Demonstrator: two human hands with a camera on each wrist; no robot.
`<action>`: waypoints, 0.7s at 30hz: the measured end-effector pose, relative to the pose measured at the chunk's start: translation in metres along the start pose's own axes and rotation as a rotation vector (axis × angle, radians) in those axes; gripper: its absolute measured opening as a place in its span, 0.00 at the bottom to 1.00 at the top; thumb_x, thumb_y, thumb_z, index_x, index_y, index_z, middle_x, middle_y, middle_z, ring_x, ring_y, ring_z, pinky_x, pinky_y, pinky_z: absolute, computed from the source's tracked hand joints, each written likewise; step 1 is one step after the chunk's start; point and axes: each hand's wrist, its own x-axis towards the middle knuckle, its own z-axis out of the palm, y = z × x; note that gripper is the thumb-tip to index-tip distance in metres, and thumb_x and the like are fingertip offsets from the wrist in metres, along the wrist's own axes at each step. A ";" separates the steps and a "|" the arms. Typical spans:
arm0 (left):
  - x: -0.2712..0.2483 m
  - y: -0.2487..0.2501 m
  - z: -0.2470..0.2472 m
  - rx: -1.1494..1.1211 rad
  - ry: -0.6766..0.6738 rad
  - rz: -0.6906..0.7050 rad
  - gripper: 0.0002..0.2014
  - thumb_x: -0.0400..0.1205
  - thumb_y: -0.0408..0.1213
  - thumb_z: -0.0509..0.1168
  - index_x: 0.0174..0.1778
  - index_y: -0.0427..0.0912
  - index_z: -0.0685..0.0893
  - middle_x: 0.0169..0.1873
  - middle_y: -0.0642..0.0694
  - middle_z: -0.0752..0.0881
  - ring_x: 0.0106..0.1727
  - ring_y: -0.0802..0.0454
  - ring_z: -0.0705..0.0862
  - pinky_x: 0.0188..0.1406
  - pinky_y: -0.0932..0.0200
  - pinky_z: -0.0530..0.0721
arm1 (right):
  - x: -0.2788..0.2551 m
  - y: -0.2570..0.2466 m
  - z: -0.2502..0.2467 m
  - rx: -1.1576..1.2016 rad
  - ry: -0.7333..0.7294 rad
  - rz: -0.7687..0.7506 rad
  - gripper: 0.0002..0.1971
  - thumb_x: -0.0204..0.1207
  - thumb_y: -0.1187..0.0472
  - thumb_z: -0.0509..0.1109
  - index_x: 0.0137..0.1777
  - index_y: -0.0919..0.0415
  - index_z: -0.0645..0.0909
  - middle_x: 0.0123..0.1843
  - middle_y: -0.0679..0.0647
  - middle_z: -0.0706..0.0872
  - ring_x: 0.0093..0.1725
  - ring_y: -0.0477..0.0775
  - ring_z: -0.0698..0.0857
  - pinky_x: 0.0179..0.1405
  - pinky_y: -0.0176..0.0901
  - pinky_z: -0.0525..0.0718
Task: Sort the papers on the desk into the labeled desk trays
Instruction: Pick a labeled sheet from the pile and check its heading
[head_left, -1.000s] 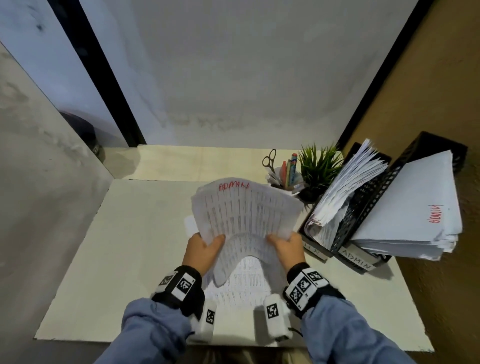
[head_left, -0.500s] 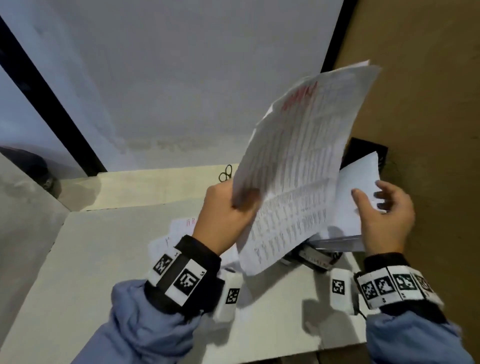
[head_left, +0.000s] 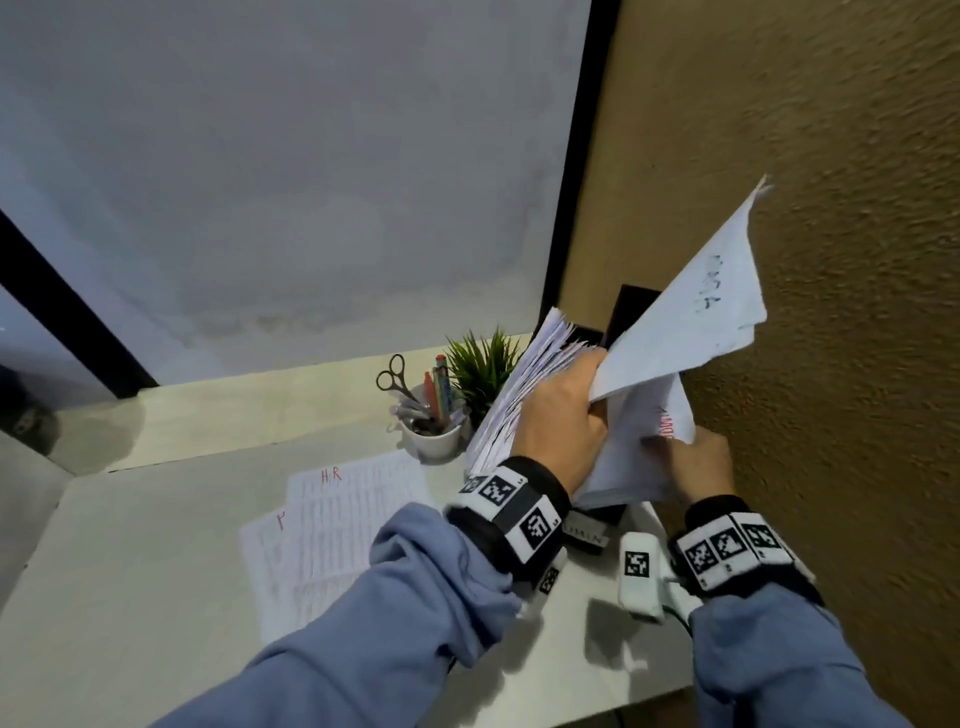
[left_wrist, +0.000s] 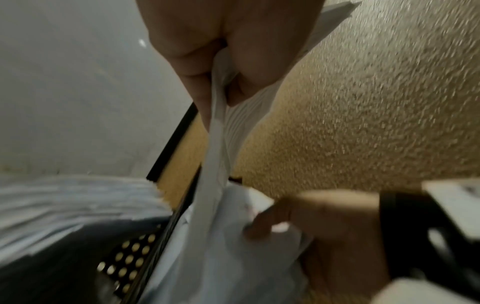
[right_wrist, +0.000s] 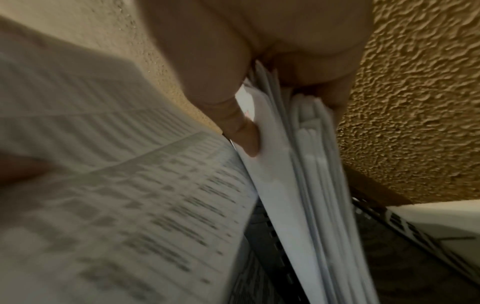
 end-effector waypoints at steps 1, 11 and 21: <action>-0.001 -0.005 0.010 0.015 -0.020 -0.011 0.28 0.74 0.23 0.58 0.71 0.45 0.77 0.55 0.37 0.87 0.56 0.36 0.85 0.53 0.45 0.84 | 0.000 -0.002 0.000 -0.011 -0.009 -0.037 0.07 0.72 0.74 0.69 0.34 0.67 0.81 0.36 0.62 0.82 0.42 0.58 0.80 0.39 0.47 0.76; -0.013 -0.048 0.068 -0.059 -0.165 -0.124 0.31 0.75 0.30 0.51 0.74 0.56 0.66 0.62 0.39 0.82 0.61 0.36 0.82 0.59 0.43 0.82 | -0.028 -0.038 -0.006 -0.046 -0.125 0.054 0.21 0.84 0.72 0.55 0.76 0.72 0.62 0.77 0.67 0.67 0.76 0.63 0.69 0.63 0.29 0.67; -0.008 -0.067 0.073 0.180 -0.628 -0.316 0.22 0.76 0.30 0.64 0.67 0.34 0.73 0.61 0.32 0.81 0.60 0.35 0.82 0.55 0.50 0.80 | -0.022 -0.028 0.012 -0.552 0.088 -0.297 0.13 0.75 0.66 0.63 0.59 0.65 0.77 0.56 0.67 0.85 0.53 0.68 0.83 0.47 0.49 0.81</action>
